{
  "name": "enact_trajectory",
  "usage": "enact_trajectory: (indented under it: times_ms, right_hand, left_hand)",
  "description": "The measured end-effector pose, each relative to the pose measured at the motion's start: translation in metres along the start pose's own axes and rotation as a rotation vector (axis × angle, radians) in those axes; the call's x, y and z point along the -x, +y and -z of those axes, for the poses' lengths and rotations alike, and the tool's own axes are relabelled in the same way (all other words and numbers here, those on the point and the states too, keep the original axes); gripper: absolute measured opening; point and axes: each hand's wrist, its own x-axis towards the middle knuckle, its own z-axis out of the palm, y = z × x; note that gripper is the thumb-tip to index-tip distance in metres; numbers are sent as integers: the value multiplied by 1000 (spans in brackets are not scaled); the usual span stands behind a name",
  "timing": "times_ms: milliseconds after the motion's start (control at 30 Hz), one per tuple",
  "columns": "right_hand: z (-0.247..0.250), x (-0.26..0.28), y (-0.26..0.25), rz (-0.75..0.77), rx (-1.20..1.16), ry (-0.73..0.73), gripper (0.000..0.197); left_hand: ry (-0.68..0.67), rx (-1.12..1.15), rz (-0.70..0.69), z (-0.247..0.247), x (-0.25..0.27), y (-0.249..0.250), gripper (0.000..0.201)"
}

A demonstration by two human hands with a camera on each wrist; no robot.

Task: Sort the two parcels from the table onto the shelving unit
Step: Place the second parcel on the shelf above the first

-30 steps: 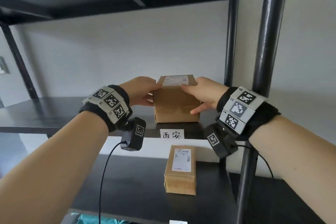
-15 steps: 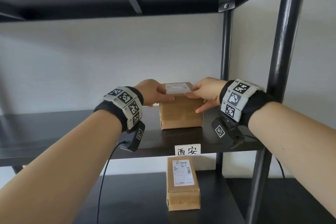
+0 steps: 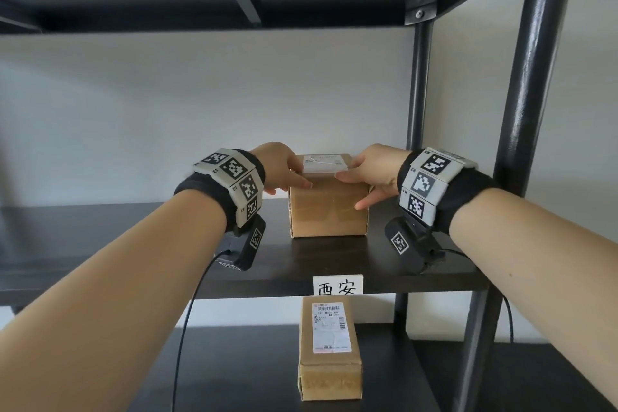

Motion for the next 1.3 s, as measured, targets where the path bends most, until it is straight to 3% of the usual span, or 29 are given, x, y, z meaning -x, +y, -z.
enact_trajectory:
  times_ms: [600, 1300]
  right_hand:
    - [1, -3, 1, 22, 21, 9, 63]
    - [-8, 27, 3, 26, 102, 80, 61]
  left_hand:
    - [33, -46, 26, -6, 5, 5, 52]
    - [137, -118, 8, -17, 24, 3, 47]
